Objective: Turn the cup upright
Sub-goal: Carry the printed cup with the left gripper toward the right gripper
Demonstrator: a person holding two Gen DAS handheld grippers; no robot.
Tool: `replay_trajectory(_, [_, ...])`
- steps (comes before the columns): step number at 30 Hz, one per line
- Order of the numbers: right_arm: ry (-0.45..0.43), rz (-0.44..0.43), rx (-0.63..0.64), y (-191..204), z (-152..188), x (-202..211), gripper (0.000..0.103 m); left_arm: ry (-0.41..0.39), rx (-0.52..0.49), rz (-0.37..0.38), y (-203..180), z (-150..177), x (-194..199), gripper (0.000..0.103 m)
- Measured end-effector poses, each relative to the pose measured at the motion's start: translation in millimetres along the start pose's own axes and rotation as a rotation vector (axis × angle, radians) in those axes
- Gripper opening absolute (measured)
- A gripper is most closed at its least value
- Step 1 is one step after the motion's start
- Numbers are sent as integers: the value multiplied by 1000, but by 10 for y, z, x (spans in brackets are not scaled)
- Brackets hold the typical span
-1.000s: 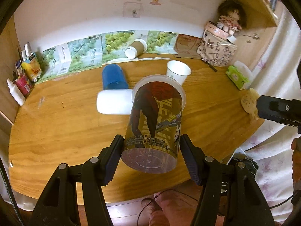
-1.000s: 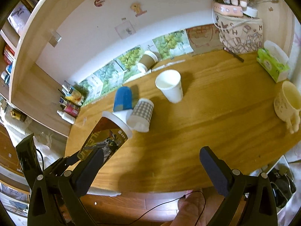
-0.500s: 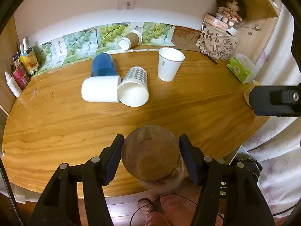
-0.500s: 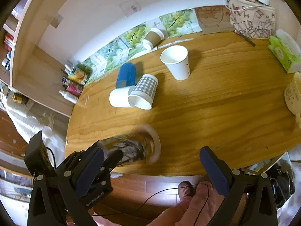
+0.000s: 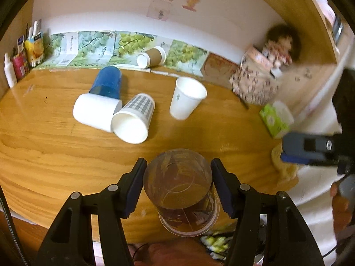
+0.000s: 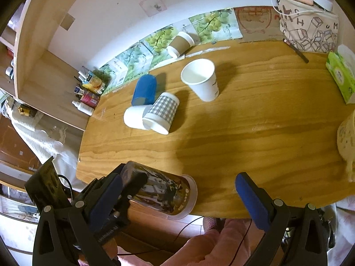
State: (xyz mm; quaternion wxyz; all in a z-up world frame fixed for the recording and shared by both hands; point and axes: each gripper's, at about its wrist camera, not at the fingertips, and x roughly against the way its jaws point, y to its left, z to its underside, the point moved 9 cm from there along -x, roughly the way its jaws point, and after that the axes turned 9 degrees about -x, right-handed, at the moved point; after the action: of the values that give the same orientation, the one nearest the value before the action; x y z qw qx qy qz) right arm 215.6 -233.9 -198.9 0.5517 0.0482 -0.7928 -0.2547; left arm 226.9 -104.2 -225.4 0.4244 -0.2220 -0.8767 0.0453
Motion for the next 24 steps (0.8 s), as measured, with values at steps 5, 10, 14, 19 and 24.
replay_trajectory(5, [4, -2, 14, -109, -153, 21, 102, -40, 86, -3, 63, -116, -135, 63])
replay_trajectory(10, [14, 6, 28, -184, -271, -12, 102, -76, 114, -35, 137, -229, -258, 63])
replay_trajectory(14, [32, 17, 44, -229, -343, -68, 102, -87, 154, -38, 213, -269, -355, 63])
replay_trajectory(19, [66, 15, 53, -243, -401, -172, 102, -83, 180, -75, 312, -200, -381, 63])
replay_trajectory(24, [131, -20, 37, -204, -384, -315, 102, -111, 250, -60, 424, -165, -340, 64])
